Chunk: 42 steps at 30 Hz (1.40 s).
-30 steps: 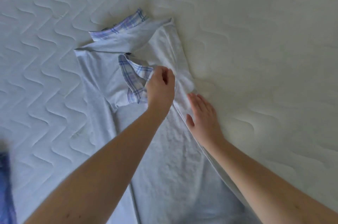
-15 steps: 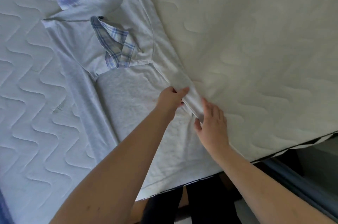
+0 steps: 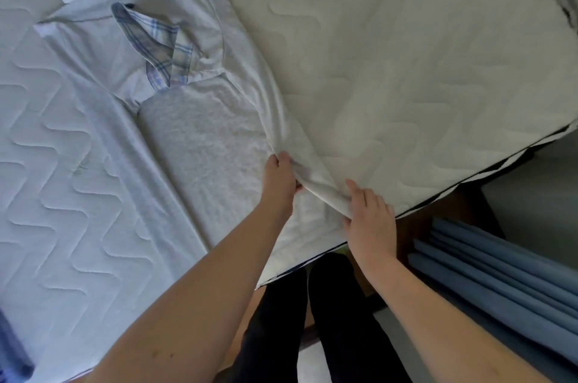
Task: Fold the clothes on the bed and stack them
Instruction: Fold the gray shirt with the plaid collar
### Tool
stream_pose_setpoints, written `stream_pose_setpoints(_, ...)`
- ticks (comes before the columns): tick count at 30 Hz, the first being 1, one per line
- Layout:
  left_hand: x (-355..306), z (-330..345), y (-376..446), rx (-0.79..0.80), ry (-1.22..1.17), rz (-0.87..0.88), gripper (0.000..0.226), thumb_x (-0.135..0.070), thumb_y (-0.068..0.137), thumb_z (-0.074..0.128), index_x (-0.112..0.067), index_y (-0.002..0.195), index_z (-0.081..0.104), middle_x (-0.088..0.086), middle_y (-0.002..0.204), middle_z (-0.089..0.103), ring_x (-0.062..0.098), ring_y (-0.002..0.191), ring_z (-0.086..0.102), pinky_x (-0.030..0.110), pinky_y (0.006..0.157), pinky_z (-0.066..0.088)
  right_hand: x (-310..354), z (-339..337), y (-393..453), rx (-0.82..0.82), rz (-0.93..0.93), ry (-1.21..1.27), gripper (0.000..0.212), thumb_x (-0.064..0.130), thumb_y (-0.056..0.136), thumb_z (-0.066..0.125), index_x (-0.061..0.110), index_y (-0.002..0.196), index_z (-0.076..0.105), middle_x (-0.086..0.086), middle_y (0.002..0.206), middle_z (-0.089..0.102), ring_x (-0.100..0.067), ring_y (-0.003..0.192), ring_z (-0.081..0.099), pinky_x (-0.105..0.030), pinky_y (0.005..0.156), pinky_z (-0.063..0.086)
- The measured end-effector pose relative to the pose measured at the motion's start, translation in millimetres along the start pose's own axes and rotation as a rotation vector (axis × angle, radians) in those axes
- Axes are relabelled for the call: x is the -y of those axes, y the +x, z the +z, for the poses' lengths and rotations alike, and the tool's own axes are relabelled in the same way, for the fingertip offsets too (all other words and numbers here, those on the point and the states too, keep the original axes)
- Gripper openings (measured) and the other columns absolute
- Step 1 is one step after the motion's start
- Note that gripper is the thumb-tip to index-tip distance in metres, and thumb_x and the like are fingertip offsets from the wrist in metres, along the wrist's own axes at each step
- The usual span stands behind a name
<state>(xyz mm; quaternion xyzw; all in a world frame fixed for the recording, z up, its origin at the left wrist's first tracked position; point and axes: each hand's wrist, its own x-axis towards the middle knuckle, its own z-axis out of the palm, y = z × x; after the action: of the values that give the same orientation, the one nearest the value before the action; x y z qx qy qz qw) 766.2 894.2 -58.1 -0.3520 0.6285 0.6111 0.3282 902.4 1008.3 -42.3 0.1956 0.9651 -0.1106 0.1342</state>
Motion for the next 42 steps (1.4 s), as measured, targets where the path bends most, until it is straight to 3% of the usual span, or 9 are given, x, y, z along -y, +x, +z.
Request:
stream_pose_setpoints(2, 7.3, -7.8, -2.3, -0.073, 0.065, 0.085, 0.026, -0.038, 0.103, 0.038, -0.021, 0.095, 0.055, 0.001, 0.1, 0.063, 0.021, 0.089, 0.065, 0.043, 0.069, 0.06, 0.0, 2.0, -10.2, -0.014, -0.051, 0.061, 0.078, 0.019, 0.062, 0.085, 0.014, 0.133, 0.052, -0.006, 0.102, 0.06, -0.027, 0.089, 0.059, -0.039, 0.076, 0.048)
stream_pose_setpoints(5, 15.5, -20.7, -4.3, -0.129, 0.079, 0.13, 0.023, -0.041, 0.102, 0.043, -0.023, 0.096, 0.054, 0.0, 0.098, 0.063, 0.018, 0.086, 0.062, 0.035, 0.066, 0.058, 4.2, 4.0, -22.0, -0.028, -0.099, 0.182, 0.086, 0.011, 0.053, 0.087, 0.015, 0.131, 0.052, -0.006, 0.107, 0.058, -0.027, 0.093, 0.058, -0.039, 0.08, 0.048)
stream_pose_setpoints(9, 31.6, -27.8, -16.4, -0.004, 0.095, 0.031, 0.03, -0.031, 0.092, 0.066, -0.014, 0.115, 0.054, 0.008, 0.109, 0.066, 0.022, 0.092, 0.068, 0.025, 0.06, 0.055, 1.1, 9.2, -31.8, -0.001, -0.049, 0.246, 0.082, 0.025, 0.066, 0.083, 0.017, 0.138, 0.045, -0.01, 0.123, 0.054, -0.029, 0.111, 0.054, -0.041, 0.089, 0.045)
stream_pose_setpoints(12, 50.4, -27.4, -28.0, 0.112, 0.195, 0.003, 0.038, -0.013, 0.087, 0.072, -0.008, 0.12, 0.055, 0.009, 0.11, 0.07, 0.022, 0.096, 0.07, 0.03, 0.073, 0.059, -3.4, 14.9, -30.9, 0.103, 0.004, 0.343, 0.078, 0.027, 0.078, 0.076, 0.014, 0.144, 0.037, -0.009, 0.126, 0.053, -0.027, 0.114, 0.051, -0.039, 0.096, 0.042)
stream_pose_setpoints(20, 69.9, -28.3, -32.1, -0.128, 0.396, 0.138, 0.006, -0.03, 0.096, 0.056, -0.027, 0.09, 0.054, 0.003, 0.095, 0.068, 0.023, 0.089, 0.067, 0.045, 0.081, 0.058, -9.5, 23.3, -19.4, 0.125, 0.036, 0.471, 0.034, 0.022, 0.091, 0.059, 0.015, 0.124, 0.055, -0.004, 0.112, 0.061, -0.024, 0.101, 0.055, -0.035, 0.088, 0.044)
stream_pose_setpoints(23, 75.5, -33.4, -33.6, -0.128, 0.472, 0.161, 0.012, -0.032, 0.09, 0.065, -0.026, 0.09, 0.055, 0.003, 0.093, 0.069, 0.021, 0.084, 0.068, 0.04, 0.074, 0.058, -9.4, 23.0, -17.9, 0.154, 0.072, 0.51, 0.026, 0.021, 0.092, 0.057, 0.018, 0.118, 0.055, -0.002, 0.106, 0.062, -0.024, 0.097, 0.057, -0.037, 0.079, 0.046)
stream_pose_setpoints(26, 80.8, -36.6, -38.4, -0.23, 0.59, 0.216, 0.018, -0.038, 0.087, 0.069, -0.026, 0.083, 0.056, -0.007, 0.078, 0.063, 0.009, 0.068, 0.061, 0.018, 0.052, 0.042, -13.7, 22.1, -21.5, 0.16, 0.133, 0.564, 0.02, 0.024, 0.092, 0.059, 0.02, 0.111, 0.054, -0.002, 0.102, 0.065, -0.025, 0.091, 0.06, -0.038, 0.076, 0.048)
stream_pose_setpoints(33, 80.0, -34.8, -43.8, -0.252, 0.841, 0.241, 0.029, -0.043, 0.087, 0.065, -0.019, 0.085, 0.05, -0.005, 0.072, 0.058, 0.013, 0.064, 0.055, 0.028, 0.05, 0.035, -10.3, 26.8, -36.0, 0.233, 0.152, 0.475, 0.023, 0.011, 0.093, 0.051, 0.01, 0.116, 0.052, -0.01, 0.104, 0.062, -0.033, 0.09, 0.059, -0.037, 0.072, 0.042)
stream_pose_setpoints(42, 9.8, -48.8, 12.5, -0.318, 0.662, 0.509, 0.032, -0.036, 0.092, 0.061, -0.016, 0.117, 0.058, 0.004, 0.102, 0.059, 0.009, 0.078, 0.053, 0.012, 0.065, 0.036, -12.7, 22.8, -28.1, 0.16, 0.001, 0.286, 0.049, 0.023, 0.087, 0.064, 0.012, 0.132, 0.047, -0.009, 0.111, 0.055, -0.027, 0.097, 0.056, -0.04, 0.084, 0.047)
